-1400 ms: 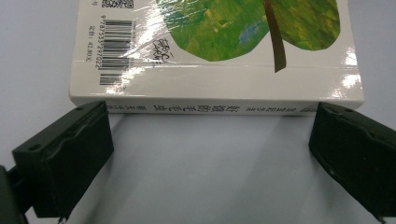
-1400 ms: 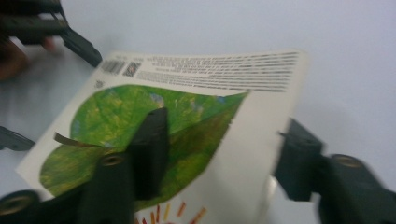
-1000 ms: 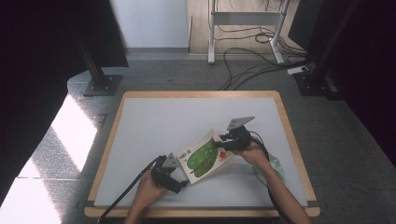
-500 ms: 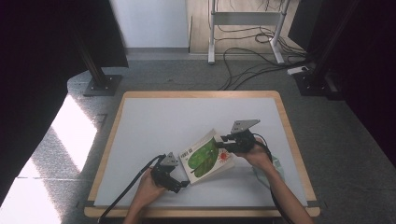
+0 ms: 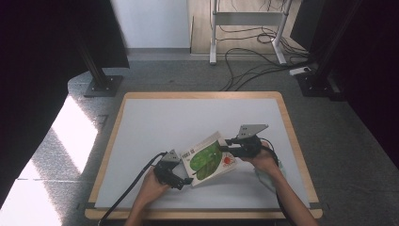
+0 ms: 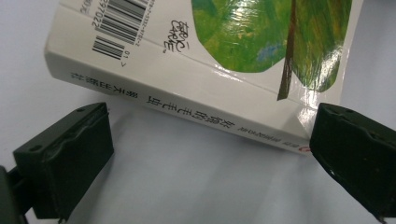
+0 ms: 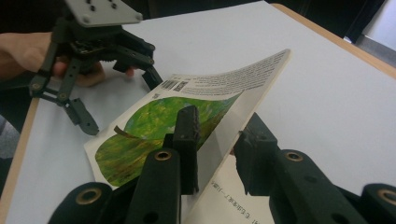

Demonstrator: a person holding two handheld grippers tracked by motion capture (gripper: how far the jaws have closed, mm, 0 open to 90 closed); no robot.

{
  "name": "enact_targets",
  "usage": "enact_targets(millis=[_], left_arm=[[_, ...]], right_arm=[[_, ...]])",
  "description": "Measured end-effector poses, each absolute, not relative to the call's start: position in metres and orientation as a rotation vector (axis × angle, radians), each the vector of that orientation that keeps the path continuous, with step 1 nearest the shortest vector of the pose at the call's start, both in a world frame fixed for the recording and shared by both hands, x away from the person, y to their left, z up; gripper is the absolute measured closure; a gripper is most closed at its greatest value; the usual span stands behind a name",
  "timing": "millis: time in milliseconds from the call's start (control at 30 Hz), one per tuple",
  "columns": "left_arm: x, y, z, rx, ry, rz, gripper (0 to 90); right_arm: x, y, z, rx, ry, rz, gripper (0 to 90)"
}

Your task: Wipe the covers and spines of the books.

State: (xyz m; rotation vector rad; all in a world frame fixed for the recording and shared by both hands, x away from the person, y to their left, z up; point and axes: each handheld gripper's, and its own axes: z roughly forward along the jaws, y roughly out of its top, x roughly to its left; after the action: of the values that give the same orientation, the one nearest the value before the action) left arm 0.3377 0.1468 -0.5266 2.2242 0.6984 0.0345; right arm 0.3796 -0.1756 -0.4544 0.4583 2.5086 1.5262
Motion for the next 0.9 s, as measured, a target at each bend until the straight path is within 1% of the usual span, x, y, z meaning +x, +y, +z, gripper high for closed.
enact_targets(millis=[200,333,500,667,767,900], left_arm=[[0.345,0.136,-0.526,2.194,0.691,-0.008,0.0],[0.344,0.133,-0.524,2.195,0.687,0.019,0.0],[0.341,0.130,-0.520,2.212,0.694,0.062,0.0],[0.338,0.127,-0.516,2.221,0.693,0.112,0.4],[0.338,0.129,-0.512,2.210,0.695,0.141,3.4],[0.338,0.133,-0.505,2.168,0.706,0.156,13.2]], right_arm=[[0.377,-0.180,-0.455,0.464,2.516,1.535,70.9],[0.379,-0.184,-0.455,0.533,2.555,1.549,70.1],[0.383,-0.184,-0.455,0.703,2.601,1.468,64.8],[0.386,-0.186,-0.462,0.804,2.615,1.443,63.8],[0.387,-0.188,-0.465,0.835,2.619,1.435,63.1],[0.388,-0.189,-0.468,0.863,2.622,1.396,60.8]])
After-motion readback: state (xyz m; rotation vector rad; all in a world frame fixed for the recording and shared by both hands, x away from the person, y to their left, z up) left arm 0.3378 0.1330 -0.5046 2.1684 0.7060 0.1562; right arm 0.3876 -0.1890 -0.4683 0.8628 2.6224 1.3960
